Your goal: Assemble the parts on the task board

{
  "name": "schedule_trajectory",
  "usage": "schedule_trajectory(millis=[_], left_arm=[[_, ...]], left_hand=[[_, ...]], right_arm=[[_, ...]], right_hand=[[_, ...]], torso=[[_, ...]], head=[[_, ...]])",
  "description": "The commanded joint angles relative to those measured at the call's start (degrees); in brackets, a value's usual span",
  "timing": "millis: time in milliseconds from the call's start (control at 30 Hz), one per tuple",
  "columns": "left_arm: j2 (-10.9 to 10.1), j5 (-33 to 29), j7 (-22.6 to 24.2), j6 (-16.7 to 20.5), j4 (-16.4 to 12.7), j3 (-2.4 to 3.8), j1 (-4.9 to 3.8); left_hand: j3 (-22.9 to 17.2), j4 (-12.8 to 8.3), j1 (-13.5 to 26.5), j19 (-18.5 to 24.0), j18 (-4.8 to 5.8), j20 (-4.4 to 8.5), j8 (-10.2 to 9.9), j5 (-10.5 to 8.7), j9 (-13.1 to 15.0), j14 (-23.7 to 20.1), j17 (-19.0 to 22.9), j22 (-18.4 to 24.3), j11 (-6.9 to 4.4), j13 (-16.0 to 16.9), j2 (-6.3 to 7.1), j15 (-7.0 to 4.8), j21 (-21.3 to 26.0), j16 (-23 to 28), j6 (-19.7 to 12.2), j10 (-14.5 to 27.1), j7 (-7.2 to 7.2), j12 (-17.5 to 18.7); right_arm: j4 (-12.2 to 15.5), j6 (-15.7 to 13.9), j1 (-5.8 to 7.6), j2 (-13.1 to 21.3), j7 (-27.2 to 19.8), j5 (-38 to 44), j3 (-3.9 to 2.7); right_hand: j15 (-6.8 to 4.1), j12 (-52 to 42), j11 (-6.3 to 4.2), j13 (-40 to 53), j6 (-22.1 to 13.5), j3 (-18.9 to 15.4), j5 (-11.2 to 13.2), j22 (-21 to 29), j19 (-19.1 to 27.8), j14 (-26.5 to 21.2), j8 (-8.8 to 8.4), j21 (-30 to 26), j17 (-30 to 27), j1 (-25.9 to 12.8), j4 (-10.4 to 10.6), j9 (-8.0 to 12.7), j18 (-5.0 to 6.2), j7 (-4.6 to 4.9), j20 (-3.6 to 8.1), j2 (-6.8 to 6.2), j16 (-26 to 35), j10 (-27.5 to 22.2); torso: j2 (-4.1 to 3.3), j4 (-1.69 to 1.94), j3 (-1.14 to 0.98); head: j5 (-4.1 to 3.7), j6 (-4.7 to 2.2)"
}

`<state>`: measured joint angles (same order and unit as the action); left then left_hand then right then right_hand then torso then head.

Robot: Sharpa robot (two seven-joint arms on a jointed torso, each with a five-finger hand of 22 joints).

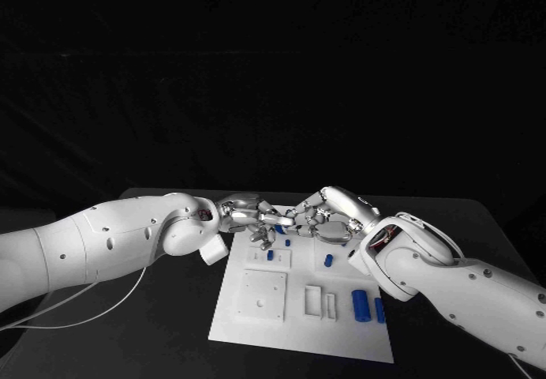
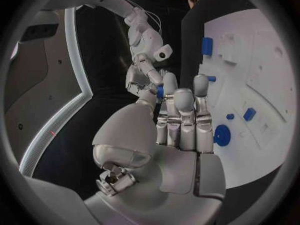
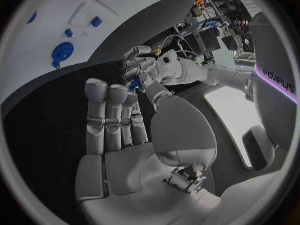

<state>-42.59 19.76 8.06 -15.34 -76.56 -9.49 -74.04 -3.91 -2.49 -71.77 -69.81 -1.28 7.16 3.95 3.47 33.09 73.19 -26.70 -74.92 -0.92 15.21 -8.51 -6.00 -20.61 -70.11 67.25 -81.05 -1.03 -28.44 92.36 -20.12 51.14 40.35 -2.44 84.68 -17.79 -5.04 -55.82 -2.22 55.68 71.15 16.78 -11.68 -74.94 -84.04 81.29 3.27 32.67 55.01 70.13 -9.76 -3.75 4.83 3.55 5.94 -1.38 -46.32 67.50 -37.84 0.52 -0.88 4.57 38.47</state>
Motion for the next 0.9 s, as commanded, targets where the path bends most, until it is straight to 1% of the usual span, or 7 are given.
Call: schedule_trajectory(millis=[33,133,233,300,533,700,900], left_arm=[[0.09,-0.69,0.30,0.24,-0.13,0.06,-0.05],[0.08,-0.95,0.09,0.69,-0.18,0.06,-0.05],[0.06,-1.11,-0.35,0.79,-0.26,0.06,-0.06],[0.05,-1.17,-0.67,0.88,-0.30,0.06,-0.06],[-0.08,-1.55,-1.43,1.25,-0.38,0.05,-0.06],[-0.11,-1.93,-1.68,1.04,-0.41,0.04,-0.06],[-0.15,-2.53,-1.78,0.93,-0.48,0.03,-0.06]], left_hand=[[-2.54,-2.71,-0.78,0.20,0.96,-0.07,0.33,-0.22,-1.23,-0.42,0.07,-0.63,-2.00,-0.02,-0.38,-0.07,0.27,-0.11,0.33,-1.67,0.15,0.30],[-0.98,-1.61,0.18,0.14,0.99,-0.09,-0.27,-0.54,-2.91,-0.42,0.13,-0.58,-1.86,-0.05,0.88,0.00,0.36,-0.06,-0.61,-1.59,-0.20,0.38],[0.35,-0.83,-0.47,0.08,0.92,-0.23,-0.15,-0.20,-7.39,-0.45,0.32,-0.44,-1.72,-0.12,1.86,0.15,0.62,0.18,-0.62,-1.44,-0.52,0.60],[1.47,0.04,0.97,0.18,0.87,-0.41,-0.31,-0.09,-9.43,-0.58,0.44,-0.37,-1.41,-0.18,3.05,0.43,0.79,0.37,-2.21,-1.20,-1.37,0.77],[3.56,2.77,4.92,0.09,0.43,-0.93,0.11,-0.24,-15.53,-0.73,0.68,-0.16,-1.05,-0.22,5.39,0.85,1.32,0.58,-2.98,-0.97,-2.22,0.88],[3.03,3.24,6.69,0.09,0.36,-1.06,0.29,0.33,-17.72,-0.93,0.79,-0.21,-0.97,-0.26,6.57,0.97,1.65,0.58,-3.00,-0.72,-2.37,0.92],[2.44,3.12,7.13,0.09,0.39,-1.05,0.57,0.92,-18.09,-0.98,0.81,-0.28,-1.00,-0.24,6.33,0.94,1.79,0.49,-2.52,-0.68,-2.23,0.86]], right_arm=[[-0.01,-1.44,-0.07,0.00,0.31,1.08,0.01],[-0.06,-1.89,-0.07,-0.03,0.54,1.58,0.01],[-0.04,-2.18,-0.08,-0.05,0.68,1.91,0.01],[-0.02,-2.30,-0.08,-0.05,0.73,2.03,0.01],[0.04,-2.92,-0.09,0.00,1.19,2.38,0.01],[0.03,-3.25,-0.11,0.03,1.84,2.72,0.01],[0.01,-3.29,-0.13,0.06,2.47,3.05,0.01]], right_hand=[[-0.37,0.19,-0.02,0.10,1.73,0.45,0.49,-3.80,-1.69,0.26,0.39,0.41,0.13,0.23,0.00,-0.33,-0.61,-1.32,0.52,0.49,-0.23,0.45],[-0.44,0.28,-0.11,0.28,2.05,0.81,0.76,-3.84,-1.75,0.41,0.42,0.68,0.24,0.25,-0.07,-0.36,-0.76,-1.40,0.64,0.41,-0.20,0.77],[-0.49,0.39,-0.16,0.44,2.25,0.99,0.90,-3.87,-1.79,0.52,0.42,0.90,0.37,0.18,-0.07,-0.38,-0.86,-1.47,0.72,0.31,-0.19,0.96],[-0.51,0.37,-0.18,0.53,2.36,0.94,0.92,-3.88,-1.79,0.57,0.43,0.96,0.43,0.11,-0.05,-0.40,-0.89,-1.54,0.73,0.23,-0.21,1.06],[-0.59,0.50,-0.28,0.79,2.63,0.55,0.73,-3.88,-1.83,0.70,0.41,1.10,0.51,0.01,0.10,-0.41,-1.00,-1.70,0.84,0.10,-0.04,1.29],[-0.61,0.60,-0.31,0.88,2.72,0.34,0.20,-3.86,-1.85,0.76,0.42,1.07,0.50,-0.13,0.24,-0.41,-1.02,-1.77,0.86,-0.10,0.11,1.36],[-0.64,0.71,-0.35,0.99,2.78,0.17,0.05,-3.85,-1.89,0.83,0.41,1.05,0.55,-0.19,0.43,-0.39,-1.03,-1.83,0.90,-0.24,0.23,1.43]], torso=[[0.00,0.01,0.00],[0.00,0.00,0.00],[-0.01,0.01,0.01],[-0.02,0.02,0.01],[0.00,0.04,0.01],[0.00,0.02,0.02],[0.00,0.02,0.01]], head=[[-0.05,0.05],[-0.08,0.11],[-0.07,0.10],[-0.07,0.11],[-0.06,0.23],[-0.02,0.24],[-0.04,0.27]])
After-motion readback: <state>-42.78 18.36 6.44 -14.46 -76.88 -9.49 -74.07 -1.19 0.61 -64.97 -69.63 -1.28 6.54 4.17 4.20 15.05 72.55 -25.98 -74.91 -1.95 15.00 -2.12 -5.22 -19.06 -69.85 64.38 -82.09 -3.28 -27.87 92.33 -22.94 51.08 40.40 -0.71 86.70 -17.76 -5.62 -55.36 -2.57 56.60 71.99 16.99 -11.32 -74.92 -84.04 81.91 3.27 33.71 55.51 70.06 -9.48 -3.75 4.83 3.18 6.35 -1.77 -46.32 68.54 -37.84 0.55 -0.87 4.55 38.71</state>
